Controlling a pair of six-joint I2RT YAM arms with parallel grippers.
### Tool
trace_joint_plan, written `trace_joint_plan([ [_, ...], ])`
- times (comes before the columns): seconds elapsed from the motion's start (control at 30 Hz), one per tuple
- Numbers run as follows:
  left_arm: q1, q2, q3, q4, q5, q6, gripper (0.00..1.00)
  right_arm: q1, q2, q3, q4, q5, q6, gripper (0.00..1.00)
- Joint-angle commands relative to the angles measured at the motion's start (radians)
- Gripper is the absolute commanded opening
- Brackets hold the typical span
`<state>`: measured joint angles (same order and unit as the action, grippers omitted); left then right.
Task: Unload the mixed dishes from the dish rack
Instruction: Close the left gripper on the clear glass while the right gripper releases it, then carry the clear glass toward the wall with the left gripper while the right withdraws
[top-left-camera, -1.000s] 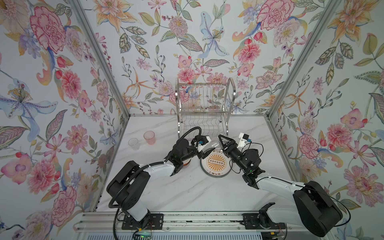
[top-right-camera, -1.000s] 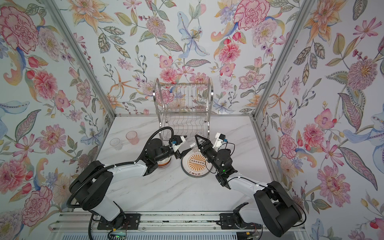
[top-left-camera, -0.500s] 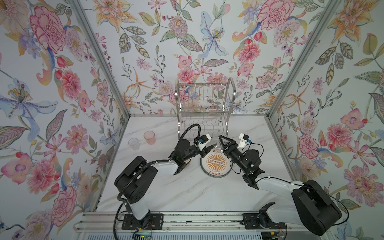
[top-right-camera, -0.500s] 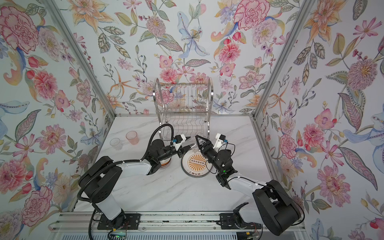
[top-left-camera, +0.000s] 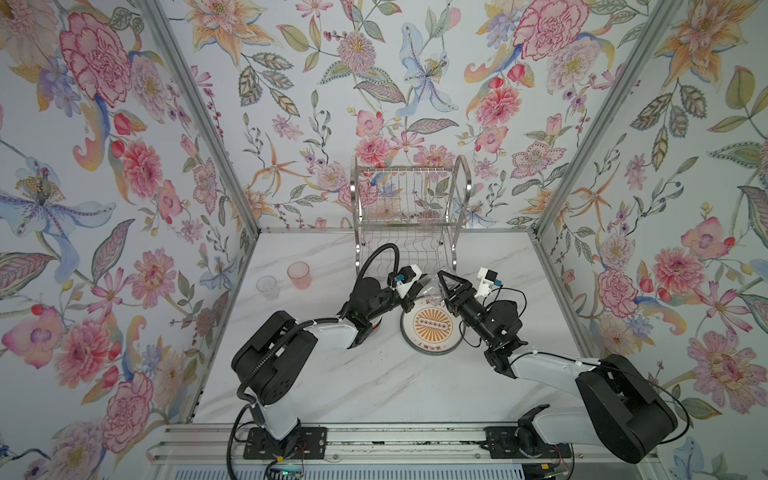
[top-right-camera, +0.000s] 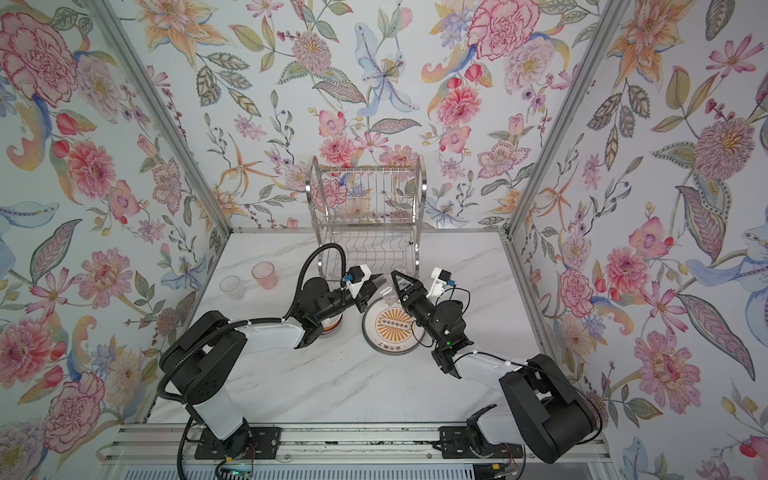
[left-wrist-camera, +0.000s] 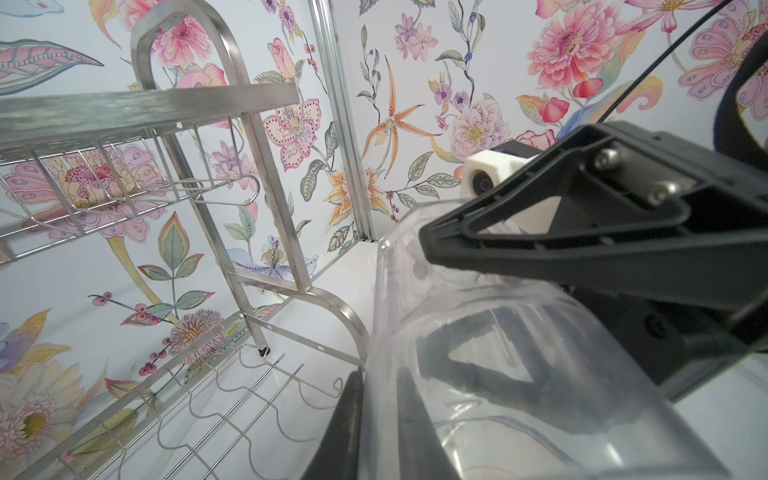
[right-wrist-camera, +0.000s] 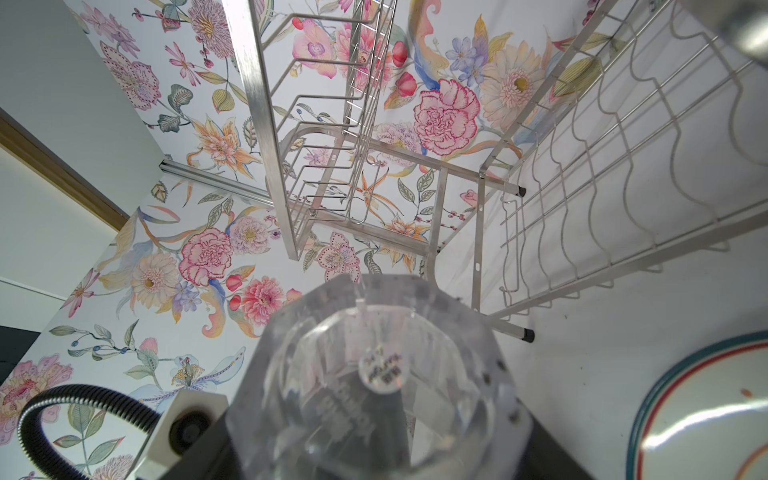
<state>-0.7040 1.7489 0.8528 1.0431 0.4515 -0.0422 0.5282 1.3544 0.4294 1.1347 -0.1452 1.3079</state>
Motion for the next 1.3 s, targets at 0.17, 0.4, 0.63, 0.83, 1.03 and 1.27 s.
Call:
trace_joint_plan([
  [0.17, -0.019, -0.006, 0.033, 0.039, 0.046, -0.006, 0.00, -0.021, 0.049, -0.010, 0.165, -0.096, -0.011, 0.44],
  [0.4, -0.019, -0.097, -0.007, -0.040, 0.000, 0.051, 0.00, -0.059, 0.022, 0.011, 0.136, -0.160, -0.093, 0.99],
  [0.63, -0.020, -0.312, -0.103, -0.179, -0.129, 0.111, 0.00, -0.060, -0.148, 0.068, -0.212, -0.161, -0.483, 0.99],
  [0.83, -0.019, -0.530, -0.120, -0.453, -0.317, 0.162, 0.00, -0.020, -0.289, 0.061, -0.395, -0.055, -0.912, 0.99],
  [1.03, -0.007, -0.712, -0.091, -0.695, -0.569, 0.134, 0.00, 0.021, -0.338, 0.023, -0.371, -0.024, -1.214, 0.99],
  [1.27, 0.088, -0.788, 0.073, -1.041, -0.703, 0.056, 0.00, 0.067, -0.318, 0.034, -0.399, -0.043, -1.410, 0.99],
])
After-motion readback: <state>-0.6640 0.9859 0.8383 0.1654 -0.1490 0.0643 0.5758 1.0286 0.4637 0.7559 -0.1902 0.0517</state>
